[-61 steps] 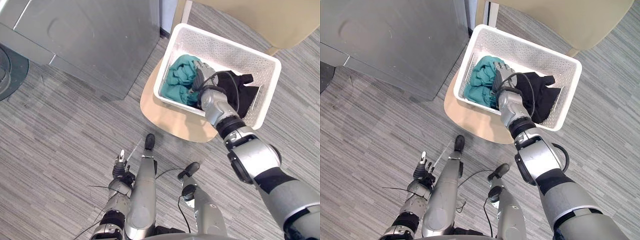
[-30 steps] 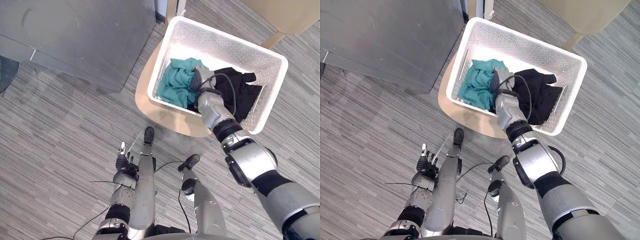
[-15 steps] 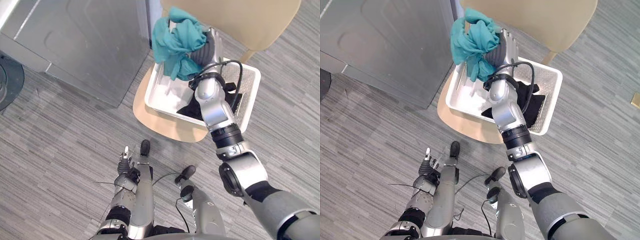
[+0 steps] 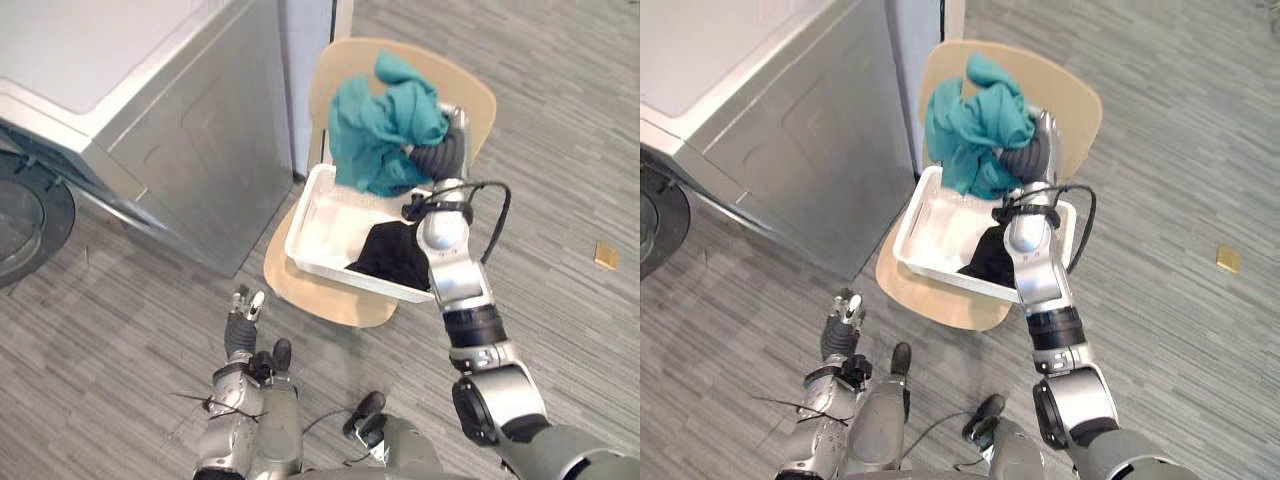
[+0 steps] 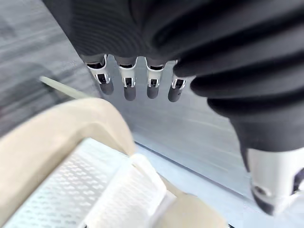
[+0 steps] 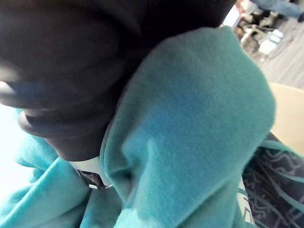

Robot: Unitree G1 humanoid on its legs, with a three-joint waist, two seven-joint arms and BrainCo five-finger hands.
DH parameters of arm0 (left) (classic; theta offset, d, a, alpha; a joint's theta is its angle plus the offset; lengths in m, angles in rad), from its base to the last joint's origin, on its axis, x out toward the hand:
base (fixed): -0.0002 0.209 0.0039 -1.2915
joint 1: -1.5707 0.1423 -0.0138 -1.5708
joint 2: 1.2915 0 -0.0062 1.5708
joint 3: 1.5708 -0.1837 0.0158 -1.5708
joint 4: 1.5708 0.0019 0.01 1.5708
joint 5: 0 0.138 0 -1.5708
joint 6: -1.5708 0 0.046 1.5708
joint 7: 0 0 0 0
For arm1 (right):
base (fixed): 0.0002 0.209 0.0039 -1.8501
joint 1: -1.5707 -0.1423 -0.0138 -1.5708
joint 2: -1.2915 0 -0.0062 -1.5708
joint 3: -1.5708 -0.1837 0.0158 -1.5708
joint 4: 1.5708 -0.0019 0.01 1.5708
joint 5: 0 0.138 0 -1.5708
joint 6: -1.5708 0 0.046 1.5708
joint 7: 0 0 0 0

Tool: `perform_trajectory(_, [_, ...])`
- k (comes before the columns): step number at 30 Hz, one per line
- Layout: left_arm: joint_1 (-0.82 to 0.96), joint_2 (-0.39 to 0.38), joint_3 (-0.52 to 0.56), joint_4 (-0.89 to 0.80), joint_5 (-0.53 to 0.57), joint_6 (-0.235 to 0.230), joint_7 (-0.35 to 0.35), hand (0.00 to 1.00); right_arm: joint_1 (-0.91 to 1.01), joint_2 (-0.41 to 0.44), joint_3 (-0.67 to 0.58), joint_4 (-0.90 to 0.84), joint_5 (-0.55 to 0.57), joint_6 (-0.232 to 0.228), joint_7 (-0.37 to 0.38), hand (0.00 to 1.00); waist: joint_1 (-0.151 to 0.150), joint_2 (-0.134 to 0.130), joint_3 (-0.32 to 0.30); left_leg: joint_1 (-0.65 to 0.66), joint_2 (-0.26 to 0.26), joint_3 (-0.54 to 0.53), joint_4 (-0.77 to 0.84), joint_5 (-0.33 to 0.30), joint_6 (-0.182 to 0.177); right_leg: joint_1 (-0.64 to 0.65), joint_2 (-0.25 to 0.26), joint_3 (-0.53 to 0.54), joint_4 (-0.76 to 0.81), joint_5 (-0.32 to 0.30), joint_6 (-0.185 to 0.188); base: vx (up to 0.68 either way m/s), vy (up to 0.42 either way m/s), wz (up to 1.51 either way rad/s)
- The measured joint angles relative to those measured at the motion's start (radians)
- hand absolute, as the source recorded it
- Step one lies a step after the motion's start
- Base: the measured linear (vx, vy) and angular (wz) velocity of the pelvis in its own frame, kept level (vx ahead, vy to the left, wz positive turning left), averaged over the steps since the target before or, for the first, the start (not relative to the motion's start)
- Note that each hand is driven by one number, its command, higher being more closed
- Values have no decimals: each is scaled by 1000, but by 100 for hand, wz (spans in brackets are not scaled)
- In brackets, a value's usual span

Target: Pick up the laundry basket with both hands and put the clothes into the washing machine.

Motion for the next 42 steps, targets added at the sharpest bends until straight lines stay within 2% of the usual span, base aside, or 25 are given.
perform_trajectory(3, [60,-2,47,-243,84,-5,2,0,43,0,67,-19,0,-35,59,100,-15,4,-26,46,-5,12,-13,-7,9,42,-2,3,-17,-2,5,3,1,-1])
perform_trajectory(8, [54,14,159,-431,254,-25,44,0,101,-3,154,-98,4,-104,138,100,-20,18,-85,96,-11,24,-44,-7,10,84,8,12,-50,5,17,57,-4,-5])
perform_trajectory(9, [37,41,197,-483,312,-39,58,0,105,-14,189,-116,19,-129,173,100,-22,28,-113,113,-15,26,-60,-7,11,97,9,15,-65,8,22,68,12,-1])
perform_trajectory(11, [17,67,209,-509,347,-44,67,0,105,-22,206,-124,31,-144,196,100,-21,35,-127,125,-18,27,-66,-7,11,110,10,14,-75,11,26,62,13,-1])
perform_trajectory(13, [-15,139,228,-518,394,-55,58,0,106,-30,234,-124,69,-162,239,100,-23,41,-157,144,-21,32,-80,-7,11,128,11,16,-93,15,31,62,17,-4])
perform_trajectory(15, [-20,190,238,-511,407,-55,37,0,106,-33,248,-125,93,-175,270,100,-24,42,-174,148,-19,36,-92,-7,12,130,17,20,-109,23,30,41,3,-9])
perform_trajectory(17, [-24,283,241,-467,411,-54,-24,0,105,-43,271,-126,142,-177,309,100,-27,43,-180,169,-18,48,-104,-7,12,145,24,28,-131,32,31,35,-1,-14])
perform_trajectory(18, [-26,312,241,-447,411,-53,-40,0,105,-50,277,-126,153,-177,320,100,-27,42,-182,174,-18,52,-108,-7,12,148,26,32,-137,35,32,23,-1,-17])
perform_trajectory(19, [-35,388,241,-389,411,-53,-77,0,99,-63,288,-127,187,-178,338,100,-27,43,-183,180,-17,57,-110,-7,12,151,27,39,-142,37,33,11,1,-13])
perform_trajectory(21, [-55,470,239,-306,408,-54,-121,0,98,-84,295,-144,228,-178,349,100,-29,43,-184,179,-16,66,-114,-7,12,147,32,45,-155,47,31,4,4,-13])
perform_trajectory(24, [-60,550,229,-199,389,-54,-167,0,99,-115,306,-195,272,-182,367,100,-36,42,-184,178,-16,76,-128,-3,15,142,38,59,-183,66,32,8,12,-16])
perform_trajectory(26, [-60,605,204,-147,355,-52,-220,0,99,-128,307,-225,316,-202,369,100,-50,41,-185,174,-18,80,-130,-3,16,141,40,63,-203,78,32,21,21,-9])
perform_trajectory(28, [-60,633,187,-140,315,-51,-269,0,99,-137,308,-247,352,-218,373,100,-52,41,-185,174,-18,87,-135,-3,16,138,42,70,-211,82,32,19,11,-9])
perform_trajectory(33, [-63,664,141,-137,160,-51,-351,0,109,-142,335,-279,446,-244,391,100,-53,41,-185,175,-15,102,-143,-3,16,135,49,79,-229,88,32,17,-1,-7])
perform_trajectory(37, [-121,661,103,-110,46,-54,-350,0,113,-146,373,-282,503,-256,411,100,-53,38,-187,168,-16,113,-145,-3,16,124,51,93,-246,101,32,6,11,-11])
perform_trajectory(42, [-177,635,103,-110,-6,-71,-344,0,121,-144,380,-282,515,-257,414,100,-65,38,-188,167,-18,122,-145,-3,16,123,52,101,-261,113,32,-5,10,-5])
